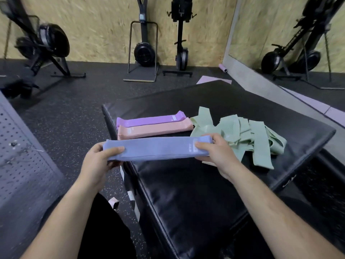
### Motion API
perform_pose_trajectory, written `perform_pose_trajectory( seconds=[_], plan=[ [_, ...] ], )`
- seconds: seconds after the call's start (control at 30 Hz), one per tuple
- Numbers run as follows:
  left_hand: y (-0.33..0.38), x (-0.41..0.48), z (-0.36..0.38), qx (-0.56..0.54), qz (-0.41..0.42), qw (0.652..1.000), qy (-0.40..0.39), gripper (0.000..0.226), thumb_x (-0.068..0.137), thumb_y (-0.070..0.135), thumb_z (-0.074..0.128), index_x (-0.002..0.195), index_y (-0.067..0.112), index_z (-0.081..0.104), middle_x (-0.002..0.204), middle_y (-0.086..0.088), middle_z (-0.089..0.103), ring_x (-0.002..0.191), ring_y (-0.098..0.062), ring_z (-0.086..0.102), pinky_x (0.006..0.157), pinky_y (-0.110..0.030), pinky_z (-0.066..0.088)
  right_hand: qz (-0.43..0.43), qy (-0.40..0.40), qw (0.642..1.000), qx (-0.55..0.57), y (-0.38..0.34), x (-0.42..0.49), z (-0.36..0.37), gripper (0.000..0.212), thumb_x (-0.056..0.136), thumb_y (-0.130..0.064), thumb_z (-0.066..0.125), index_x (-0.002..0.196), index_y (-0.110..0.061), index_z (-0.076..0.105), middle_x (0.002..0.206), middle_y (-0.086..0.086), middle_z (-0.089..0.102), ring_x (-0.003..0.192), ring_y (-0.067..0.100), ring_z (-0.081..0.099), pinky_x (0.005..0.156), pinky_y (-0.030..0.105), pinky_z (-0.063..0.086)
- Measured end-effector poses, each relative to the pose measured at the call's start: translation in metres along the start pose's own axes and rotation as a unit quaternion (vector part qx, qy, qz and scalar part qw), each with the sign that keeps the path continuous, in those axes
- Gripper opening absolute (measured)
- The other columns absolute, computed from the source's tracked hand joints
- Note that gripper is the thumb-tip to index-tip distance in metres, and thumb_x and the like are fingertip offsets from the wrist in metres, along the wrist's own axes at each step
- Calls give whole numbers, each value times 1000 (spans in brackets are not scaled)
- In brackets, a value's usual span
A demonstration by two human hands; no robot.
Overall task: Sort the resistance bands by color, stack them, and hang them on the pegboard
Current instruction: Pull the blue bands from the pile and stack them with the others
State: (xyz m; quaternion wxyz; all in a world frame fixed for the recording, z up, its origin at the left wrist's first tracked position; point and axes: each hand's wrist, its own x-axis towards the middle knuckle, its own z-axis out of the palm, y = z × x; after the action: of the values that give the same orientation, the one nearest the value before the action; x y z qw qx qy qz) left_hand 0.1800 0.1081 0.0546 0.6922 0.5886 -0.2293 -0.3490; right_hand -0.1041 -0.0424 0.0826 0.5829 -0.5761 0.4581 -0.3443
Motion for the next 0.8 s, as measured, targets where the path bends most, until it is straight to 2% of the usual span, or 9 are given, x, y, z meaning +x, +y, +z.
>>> perform_pose_trajectory(
  seconds=[0.1, 0.17, 0.27, 0.37, 0.53, 0.67, 0.8],
  plan=[
    [-4, 17, -20, -11, -8, 997, 71, 31, 78, 5, 76, 106, 6, 61, 95, -12, 69, 71, -17, 66, 64, -33, 51, 2, -9, 1000, 7, 7, 30, 43, 25, 89, -15, 73, 107, -16, 56, 113, 5, 66, 99, 19, 67, 87, 44, 61],
    [-9, 27, -32, 4, -11, 996, 88, 27, 78, 7, 78, 100, 6, 64, 98, -14, 69, 77, -20, 65, 63, -34, 52, -13, -8, 1000, -23, 14, 47, 61, 28, 86, -20, 74, 107, -22, 55, 111, 0, 68, 102, 17, 67, 92, 40, 57],
    [-15, 40, -40, 26, -26, 995, 93, 37, 76, 13, 82, 107, 1, 64, 99, -13, 70, 76, -19, 66, 62, -33, 54, -33, 18, 994, -98, 18, 66, 73, 41, 75, -33, 72, 111, -29, 54, 110, -7, 67, 101, 13, 66, 92, 37, 53],
    [-19, 49, -33, 55, -36, 994, 82, 53, 73, 18, 85, 117, -2, 62, 104, -13, 72, 79, -19, 68, 64, -33, 55, -30, 48, 984, -170, 16, 78, 66, 41, 80, -32, 68, 115, -28, 49, 106, -9, 62, 95, 12, 62, 82, 35, 52],
    [-21, 69, 1, 109, -29, 992, 62, 74, 51, 35, 89, 115, 5, 65, 108, -10, 74, 78, -16, 71, 62, -30, 54, -38, 87, 973, -209, 22, 91, 41, 35, 86, -27, 65, 117, -25, 48, 102, -9, 61, 90, 10, 61, 62, 27, 40],
    [-24, 77, 26, 111, -27, 988, 105, 61, 59, 29, 89, 110, 13, 59, 106, -4, 70, 81, -16, 66, 67, -33, 53, -62, 119, 964, -229, 27, 101, 36, 36, 91, -27, 63, 120, -24, 43, 96, -12, 56, 81, 3, 55, 58, 24, 38],
    [-31, 78, 32, 119, -39, 981, 150, 52, 70, 23, 87, 109, 12, 54, 104, -2, 63, 86, -16, 61, 70, -32, 47, -80, 140, 967, -196, 34, 108, 39, 44, 92, -28, 66, 128, -22, 41, 104, -5, 56, 80, 2, 54, 59, 20, 38]
  ],
)
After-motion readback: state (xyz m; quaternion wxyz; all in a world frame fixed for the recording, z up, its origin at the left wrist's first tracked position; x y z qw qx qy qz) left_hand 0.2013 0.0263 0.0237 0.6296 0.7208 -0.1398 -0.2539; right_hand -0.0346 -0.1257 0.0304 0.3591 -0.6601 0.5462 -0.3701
